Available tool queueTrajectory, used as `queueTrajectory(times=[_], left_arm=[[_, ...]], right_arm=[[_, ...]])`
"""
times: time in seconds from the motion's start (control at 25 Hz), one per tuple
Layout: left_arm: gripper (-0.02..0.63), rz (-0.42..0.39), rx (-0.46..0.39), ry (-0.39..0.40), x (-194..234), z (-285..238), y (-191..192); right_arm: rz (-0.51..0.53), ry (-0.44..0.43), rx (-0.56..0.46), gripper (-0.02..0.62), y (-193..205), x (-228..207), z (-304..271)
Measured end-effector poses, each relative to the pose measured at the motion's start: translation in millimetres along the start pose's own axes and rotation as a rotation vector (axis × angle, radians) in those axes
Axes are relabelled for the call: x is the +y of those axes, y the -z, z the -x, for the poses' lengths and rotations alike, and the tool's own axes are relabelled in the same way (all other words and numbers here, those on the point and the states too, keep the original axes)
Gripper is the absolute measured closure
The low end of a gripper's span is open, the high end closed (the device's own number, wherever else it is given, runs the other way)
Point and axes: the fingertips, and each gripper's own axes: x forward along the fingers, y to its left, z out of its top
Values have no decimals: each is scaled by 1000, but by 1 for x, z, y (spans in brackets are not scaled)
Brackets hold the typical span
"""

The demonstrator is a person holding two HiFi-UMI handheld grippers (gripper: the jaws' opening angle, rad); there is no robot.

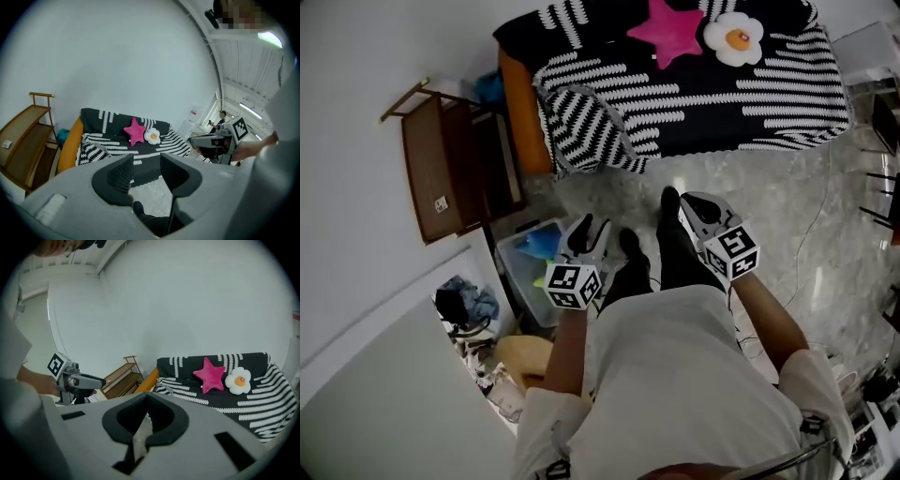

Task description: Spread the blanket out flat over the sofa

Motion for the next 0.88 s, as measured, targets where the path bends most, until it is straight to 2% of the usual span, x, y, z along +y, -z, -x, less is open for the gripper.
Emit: queueTrajectory(times=[0.24,0.6,0.88], left_arm=[[430,30,39,-13,2,-57,1],[430,15,102,-19,5,-149,11],[428,10,152,-42,20,-203,40]], right_arm=[[-4,-56,76,591,17,-43,-31],[-36,-148,129,591,37,-100,-86],[-65,-186,159,591,67,-135,-124]])
